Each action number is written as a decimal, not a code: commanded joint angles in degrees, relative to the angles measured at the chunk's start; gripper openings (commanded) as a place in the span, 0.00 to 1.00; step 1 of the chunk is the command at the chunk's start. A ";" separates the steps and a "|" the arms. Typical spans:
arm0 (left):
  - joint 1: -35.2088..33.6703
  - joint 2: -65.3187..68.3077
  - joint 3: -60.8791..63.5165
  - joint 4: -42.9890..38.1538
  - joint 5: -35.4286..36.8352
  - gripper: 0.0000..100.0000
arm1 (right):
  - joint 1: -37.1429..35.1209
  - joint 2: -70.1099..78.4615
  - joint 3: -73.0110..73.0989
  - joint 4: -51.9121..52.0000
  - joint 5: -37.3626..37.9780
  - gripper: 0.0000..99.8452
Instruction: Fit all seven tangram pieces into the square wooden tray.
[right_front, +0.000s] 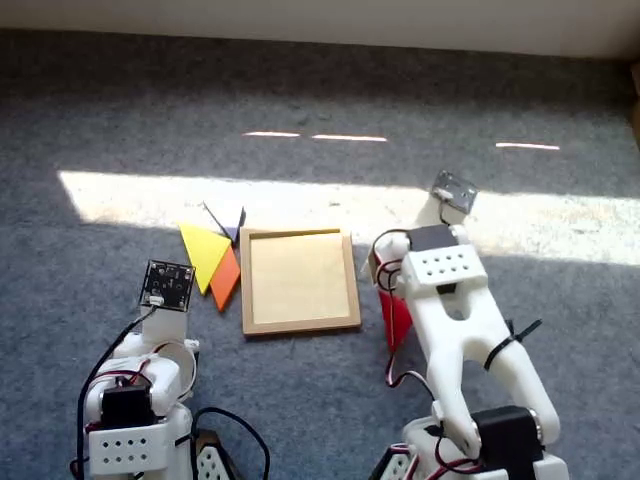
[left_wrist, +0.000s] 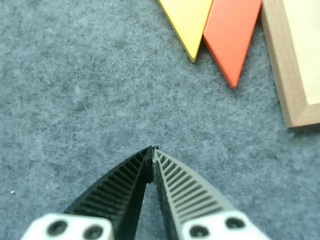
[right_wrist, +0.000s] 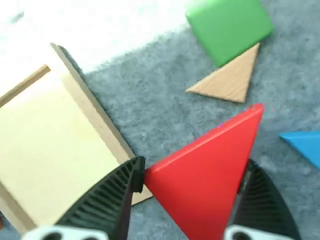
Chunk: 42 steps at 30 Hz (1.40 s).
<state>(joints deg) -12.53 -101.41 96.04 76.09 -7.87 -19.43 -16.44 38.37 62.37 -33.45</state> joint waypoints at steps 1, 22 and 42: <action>0.04 -2.59 1.10 0.62 0.18 0.00 | -4.09 -3.03 -3.38 -2.07 7.12 0.22; 0.04 -2.59 1.10 0.62 0.18 0.00 | -17.19 15.87 -29.93 4.00 22.77 0.22; 0.04 -2.59 1.10 0.62 0.18 0.00 | -25.45 17.63 -15.43 -3.56 22.59 0.01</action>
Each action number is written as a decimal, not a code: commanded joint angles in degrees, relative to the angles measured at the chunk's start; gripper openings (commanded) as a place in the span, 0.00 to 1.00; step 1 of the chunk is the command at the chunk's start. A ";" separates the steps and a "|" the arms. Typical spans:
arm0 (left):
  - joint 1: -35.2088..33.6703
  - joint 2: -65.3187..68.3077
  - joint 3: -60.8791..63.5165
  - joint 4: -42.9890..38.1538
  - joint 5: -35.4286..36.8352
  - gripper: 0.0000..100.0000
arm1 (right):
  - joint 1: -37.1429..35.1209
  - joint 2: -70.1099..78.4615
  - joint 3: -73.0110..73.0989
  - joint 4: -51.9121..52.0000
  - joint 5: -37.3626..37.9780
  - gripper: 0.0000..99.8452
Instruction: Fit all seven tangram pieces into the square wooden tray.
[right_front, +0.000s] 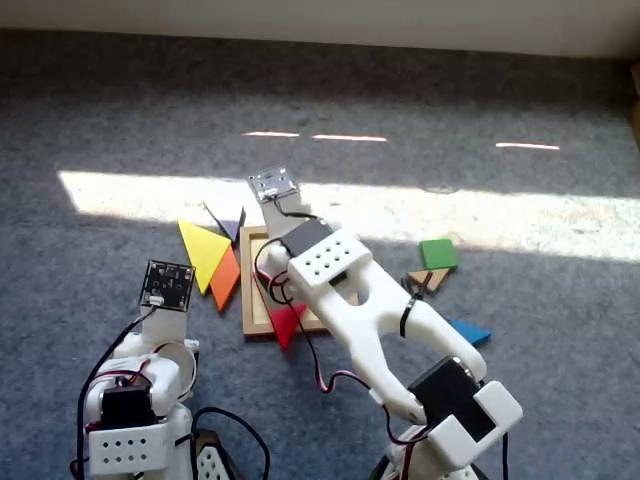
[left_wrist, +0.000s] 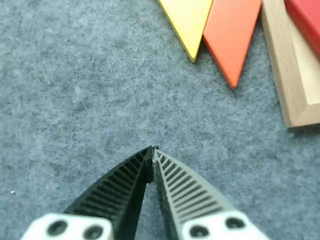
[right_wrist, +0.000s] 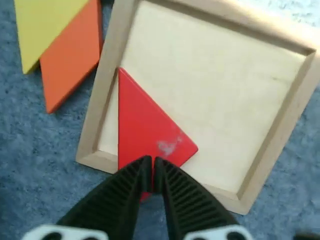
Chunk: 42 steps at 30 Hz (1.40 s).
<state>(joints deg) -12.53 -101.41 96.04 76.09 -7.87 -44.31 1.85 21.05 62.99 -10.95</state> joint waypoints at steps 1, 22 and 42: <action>0.04 -2.59 1.10 0.62 0.18 0.00 | -0.57 -0.66 3.38 -5.85 0.09 0.01; 0.04 -2.59 1.10 0.62 0.18 0.00 | -0.31 12.26 0.22 -20.26 -4.84 0.01; 0.04 -2.59 1.10 0.62 0.18 0.00 | 17.89 -25.63 3.56 3.30 12.40 0.01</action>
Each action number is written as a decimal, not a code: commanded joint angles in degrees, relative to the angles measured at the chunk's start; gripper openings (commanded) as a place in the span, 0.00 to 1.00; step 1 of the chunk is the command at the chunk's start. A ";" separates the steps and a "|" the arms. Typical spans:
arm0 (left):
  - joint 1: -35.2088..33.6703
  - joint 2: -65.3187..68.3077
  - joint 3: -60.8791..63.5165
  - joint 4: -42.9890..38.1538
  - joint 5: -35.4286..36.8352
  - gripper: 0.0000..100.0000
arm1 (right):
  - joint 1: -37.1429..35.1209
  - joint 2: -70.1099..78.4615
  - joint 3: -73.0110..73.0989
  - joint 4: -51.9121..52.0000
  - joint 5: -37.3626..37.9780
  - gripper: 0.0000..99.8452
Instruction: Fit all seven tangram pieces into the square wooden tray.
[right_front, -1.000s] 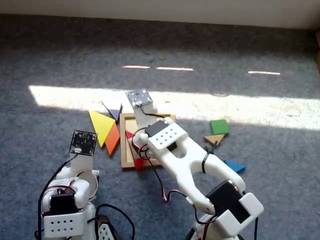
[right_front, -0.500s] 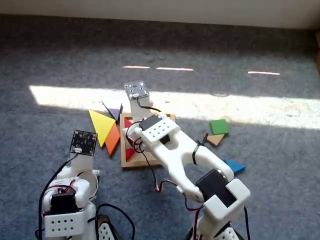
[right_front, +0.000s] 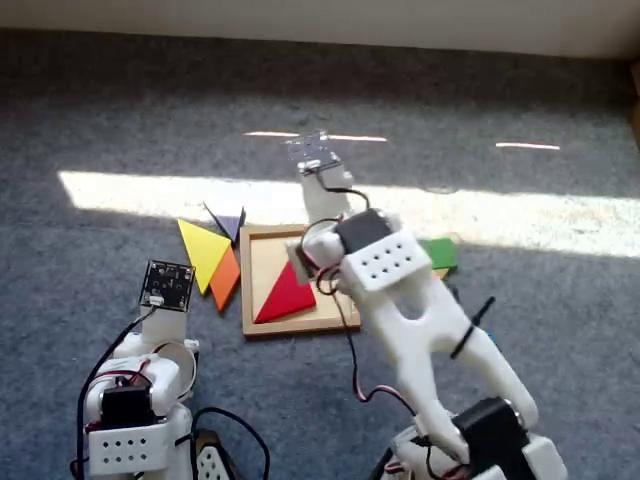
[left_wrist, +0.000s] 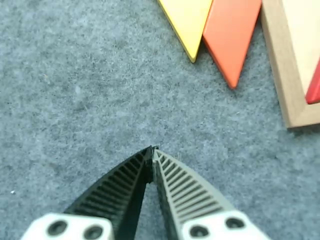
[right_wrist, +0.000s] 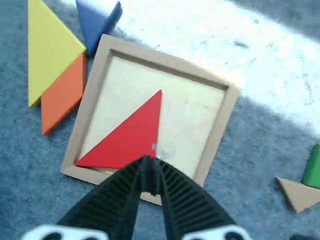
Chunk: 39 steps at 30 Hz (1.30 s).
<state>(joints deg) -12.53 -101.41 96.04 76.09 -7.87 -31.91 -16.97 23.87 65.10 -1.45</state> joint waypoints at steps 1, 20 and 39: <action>0.04 -2.59 1.10 0.62 0.18 0.00 | 6.99 -7.69 1.71 1.19 3.08 0.01; 0.04 -2.59 1.10 0.62 0.18 0.00 | -7.34 20.44 8.48 -23.43 2.73 0.01; 0.04 -2.59 1.10 0.62 0.18 0.00 | -17.80 24.92 1.89 -25.54 2.73 0.01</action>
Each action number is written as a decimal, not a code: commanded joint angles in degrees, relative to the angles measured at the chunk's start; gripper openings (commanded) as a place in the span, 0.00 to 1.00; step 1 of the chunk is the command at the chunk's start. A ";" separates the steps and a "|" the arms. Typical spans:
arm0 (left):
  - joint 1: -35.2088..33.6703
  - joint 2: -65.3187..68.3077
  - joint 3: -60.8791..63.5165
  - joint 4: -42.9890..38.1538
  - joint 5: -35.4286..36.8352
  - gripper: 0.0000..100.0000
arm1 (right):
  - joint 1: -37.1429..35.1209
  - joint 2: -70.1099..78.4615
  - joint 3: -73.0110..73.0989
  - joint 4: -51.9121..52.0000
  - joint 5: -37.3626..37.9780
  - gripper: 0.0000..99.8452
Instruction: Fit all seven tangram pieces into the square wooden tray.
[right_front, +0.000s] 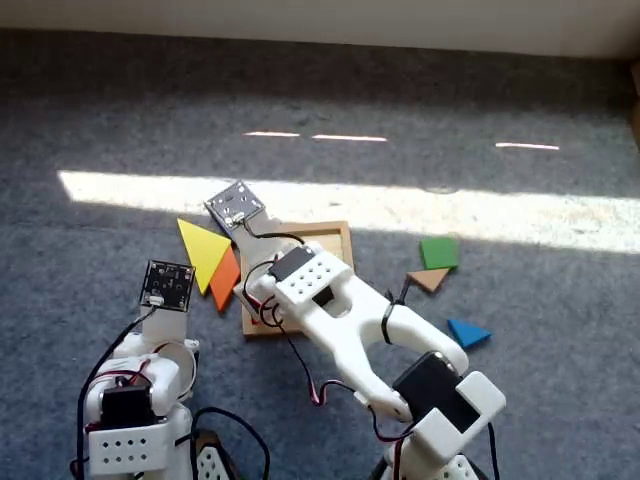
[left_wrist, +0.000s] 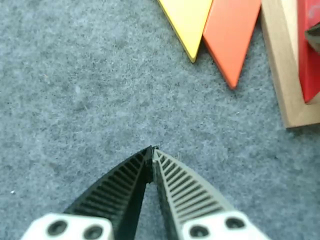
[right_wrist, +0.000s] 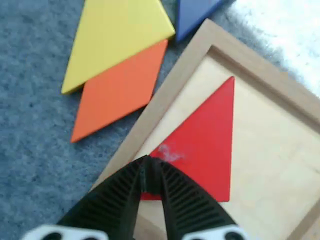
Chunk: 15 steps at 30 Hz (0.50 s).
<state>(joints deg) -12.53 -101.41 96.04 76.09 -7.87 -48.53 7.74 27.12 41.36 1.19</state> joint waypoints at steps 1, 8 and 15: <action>0.04 -2.59 1.10 0.62 0.18 0.00 | -0.84 0.13 -1.45 -1.89 0.09 0.01; 0.04 -2.59 1.10 0.62 0.18 0.00 | 4.97 -12.09 -0.57 -1.71 0.09 0.01; 0.04 -2.59 1.10 0.62 0.18 0.00 | 10.51 -16.75 5.85 -1.80 0.09 0.01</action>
<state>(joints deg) -12.53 -101.41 96.04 76.09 -7.87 -40.26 -5.89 32.40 40.40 1.19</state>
